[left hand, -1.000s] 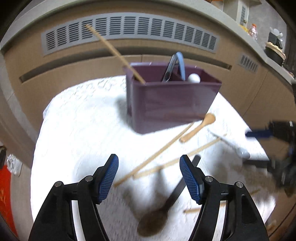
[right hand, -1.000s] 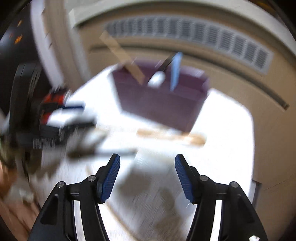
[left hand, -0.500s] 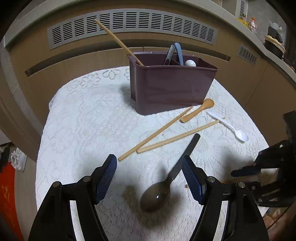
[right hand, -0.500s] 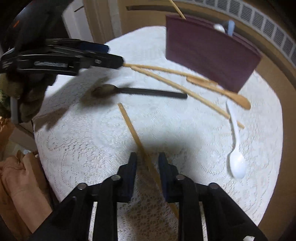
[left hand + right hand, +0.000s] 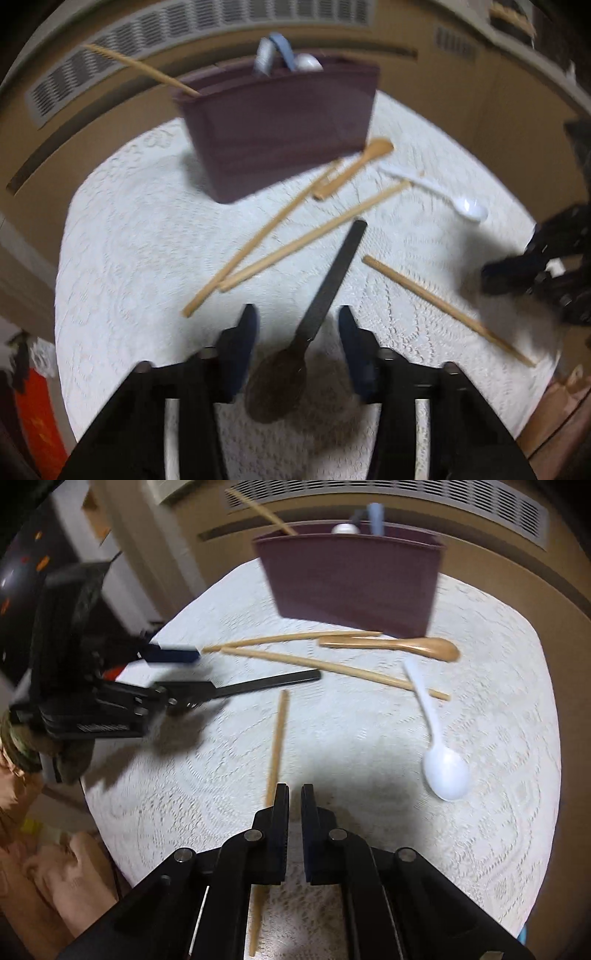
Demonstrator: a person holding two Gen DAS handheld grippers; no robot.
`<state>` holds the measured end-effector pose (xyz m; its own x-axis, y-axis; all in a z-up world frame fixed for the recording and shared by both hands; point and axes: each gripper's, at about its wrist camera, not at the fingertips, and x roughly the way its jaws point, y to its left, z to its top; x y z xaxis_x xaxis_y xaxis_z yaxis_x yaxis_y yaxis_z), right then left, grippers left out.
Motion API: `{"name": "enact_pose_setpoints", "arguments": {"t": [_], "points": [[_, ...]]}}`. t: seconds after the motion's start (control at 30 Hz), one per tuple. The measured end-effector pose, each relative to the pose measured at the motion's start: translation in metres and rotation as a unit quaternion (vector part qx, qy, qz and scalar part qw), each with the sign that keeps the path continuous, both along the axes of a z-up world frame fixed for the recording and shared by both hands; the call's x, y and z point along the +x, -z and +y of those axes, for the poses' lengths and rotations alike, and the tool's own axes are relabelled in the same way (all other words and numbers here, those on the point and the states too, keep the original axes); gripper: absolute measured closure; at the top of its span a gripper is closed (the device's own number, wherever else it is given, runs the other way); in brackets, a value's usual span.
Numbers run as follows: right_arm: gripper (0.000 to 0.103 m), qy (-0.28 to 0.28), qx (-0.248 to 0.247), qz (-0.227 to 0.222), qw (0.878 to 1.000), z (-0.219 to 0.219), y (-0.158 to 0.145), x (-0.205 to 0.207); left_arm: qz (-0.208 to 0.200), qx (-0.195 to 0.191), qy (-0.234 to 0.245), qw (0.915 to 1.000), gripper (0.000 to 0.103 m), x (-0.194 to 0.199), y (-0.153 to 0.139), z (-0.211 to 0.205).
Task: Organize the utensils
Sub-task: 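Reach the left tool to a long wooden spoon while the right tool reaches a wooden chopstick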
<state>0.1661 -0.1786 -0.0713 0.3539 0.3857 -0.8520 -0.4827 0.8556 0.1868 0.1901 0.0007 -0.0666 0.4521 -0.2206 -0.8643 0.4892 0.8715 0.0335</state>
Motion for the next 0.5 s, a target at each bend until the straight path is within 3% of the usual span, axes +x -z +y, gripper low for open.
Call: {"name": "enact_pose_setpoints", "arguments": {"t": [0.23, 0.4, 0.5], "points": [[0.096, -0.01, 0.002, -0.013, 1.0, -0.001, -0.006, -0.014, 0.01, 0.051, 0.03, 0.9982, 0.065, 0.01, 0.01, -0.025], [0.096, -0.014, 0.006, -0.017, 1.0, 0.0, -0.006, -0.017, 0.024, 0.053, 0.03, 0.9979, 0.066, 0.018, 0.012, -0.03], [0.094, -0.016, 0.005, -0.013, 1.0, 0.001, -0.003, -0.017, 0.057, 0.032, 0.025, 0.9975, 0.066, 0.028, 0.013, -0.027]]}}
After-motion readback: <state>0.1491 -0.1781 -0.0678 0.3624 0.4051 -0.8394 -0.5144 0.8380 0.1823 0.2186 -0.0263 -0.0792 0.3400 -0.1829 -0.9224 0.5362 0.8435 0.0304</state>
